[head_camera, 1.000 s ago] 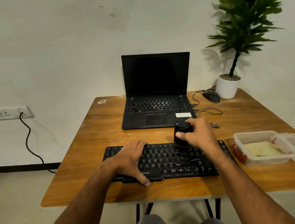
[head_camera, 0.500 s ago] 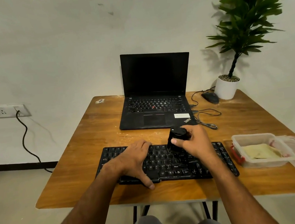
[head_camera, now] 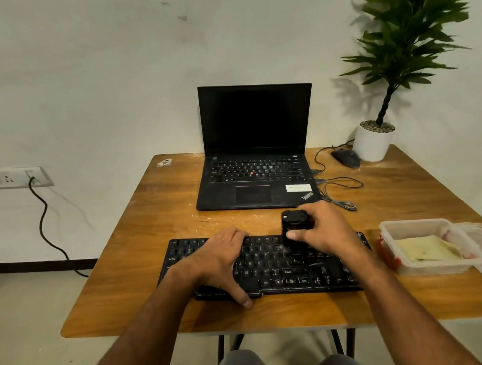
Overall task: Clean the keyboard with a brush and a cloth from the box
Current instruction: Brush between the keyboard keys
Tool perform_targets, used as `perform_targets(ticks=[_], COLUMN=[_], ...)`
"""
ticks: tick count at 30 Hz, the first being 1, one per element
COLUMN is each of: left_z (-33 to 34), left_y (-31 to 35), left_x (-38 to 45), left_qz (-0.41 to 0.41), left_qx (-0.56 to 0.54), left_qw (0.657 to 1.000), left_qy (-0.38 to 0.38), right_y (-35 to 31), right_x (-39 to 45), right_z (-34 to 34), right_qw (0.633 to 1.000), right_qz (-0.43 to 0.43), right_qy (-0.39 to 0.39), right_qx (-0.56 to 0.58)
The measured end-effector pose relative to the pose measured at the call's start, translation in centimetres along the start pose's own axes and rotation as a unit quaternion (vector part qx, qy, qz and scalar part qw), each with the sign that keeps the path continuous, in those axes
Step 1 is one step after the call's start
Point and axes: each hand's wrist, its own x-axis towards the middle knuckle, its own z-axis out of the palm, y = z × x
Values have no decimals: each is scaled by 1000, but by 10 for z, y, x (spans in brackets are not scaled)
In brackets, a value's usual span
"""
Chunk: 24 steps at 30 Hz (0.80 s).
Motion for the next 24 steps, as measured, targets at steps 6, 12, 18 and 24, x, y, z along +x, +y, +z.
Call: perform_targets(ticks=[6,12,18,24], left_z=[-1,-4,-2,1], left_y=[1,5,2,-1], left_x=[1,0,1,2], left_qz=[-2,-2,-3,0], left_qx=[6,22,8,13], left_qw=[1000,1000,1000,1000], left_qy=[-6,-2,-2,2], right_y=[-9,-29,-14,-22], right_x=[-9,1,-10,2], right_z=[28,49,31,19], right_qw=[998,994,995,994], right_qz=[-18,-63,-32,-29], right_qy=[28,24,-60,7], right_qx=[53,82,70,102])
